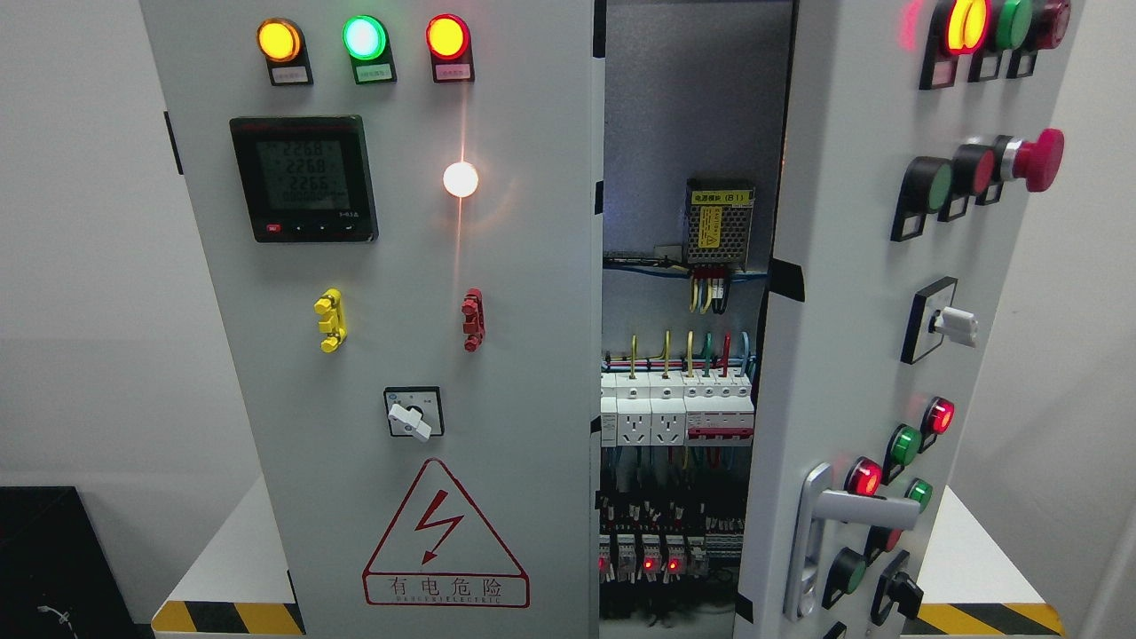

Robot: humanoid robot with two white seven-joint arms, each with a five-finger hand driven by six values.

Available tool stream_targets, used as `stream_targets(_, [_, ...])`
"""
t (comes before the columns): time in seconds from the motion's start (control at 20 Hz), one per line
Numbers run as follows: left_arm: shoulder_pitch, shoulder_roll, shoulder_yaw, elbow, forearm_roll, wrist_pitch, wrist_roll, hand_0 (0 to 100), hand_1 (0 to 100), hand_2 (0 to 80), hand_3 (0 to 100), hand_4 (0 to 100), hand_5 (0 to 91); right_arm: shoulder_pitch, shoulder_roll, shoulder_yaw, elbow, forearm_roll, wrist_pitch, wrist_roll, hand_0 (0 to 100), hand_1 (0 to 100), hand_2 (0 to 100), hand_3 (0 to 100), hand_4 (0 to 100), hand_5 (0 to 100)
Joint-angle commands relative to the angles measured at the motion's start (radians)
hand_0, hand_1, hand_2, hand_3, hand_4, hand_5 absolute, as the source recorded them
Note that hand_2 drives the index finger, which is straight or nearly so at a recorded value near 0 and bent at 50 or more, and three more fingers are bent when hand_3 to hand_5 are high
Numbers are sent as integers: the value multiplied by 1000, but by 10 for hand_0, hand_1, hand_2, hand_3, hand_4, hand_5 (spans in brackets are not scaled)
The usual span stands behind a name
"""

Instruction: Open door with both hands

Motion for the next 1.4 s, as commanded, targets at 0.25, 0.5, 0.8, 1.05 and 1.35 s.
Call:
stream_targets(0.25, [100, 302, -281, -980, 181, 157, 4, 0, 0, 0, 0, 0, 0, 0, 0, 0, 1, 3, 1, 1, 191, 0, 0, 0, 0, 0])
stream_targets(0.5, [72, 360, -307, -1190, 196, 200, 4, 0, 0, 0, 0, 0, 0, 0, 0, 0, 1, 3, -1, 1, 191, 0, 0, 0, 0, 0])
stream_targets(0.8, [5, 367, -364, -1345, 247, 212, 10, 0, 0, 0, 0, 0, 0, 0, 0, 0, 1, 3, -1, 1, 191, 0, 0, 0, 0, 0])
stream_targets(1.05, [-75, 359, -372, -1468, 305, 253, 16, 0, 0, 0, 0, 0, 0, 0, 0, 0, 1, 3, -1, 1, 191, 0, 0, 0, 0, 0])
stream_targets(1.35, [-164, 356, -372, -1522, 405, 249, 33, 0, 0, 0, 0, 0, 0, 0, 0, 0, 1, 3, -1, 1, 191, 0, 0, 0, 0, 0])
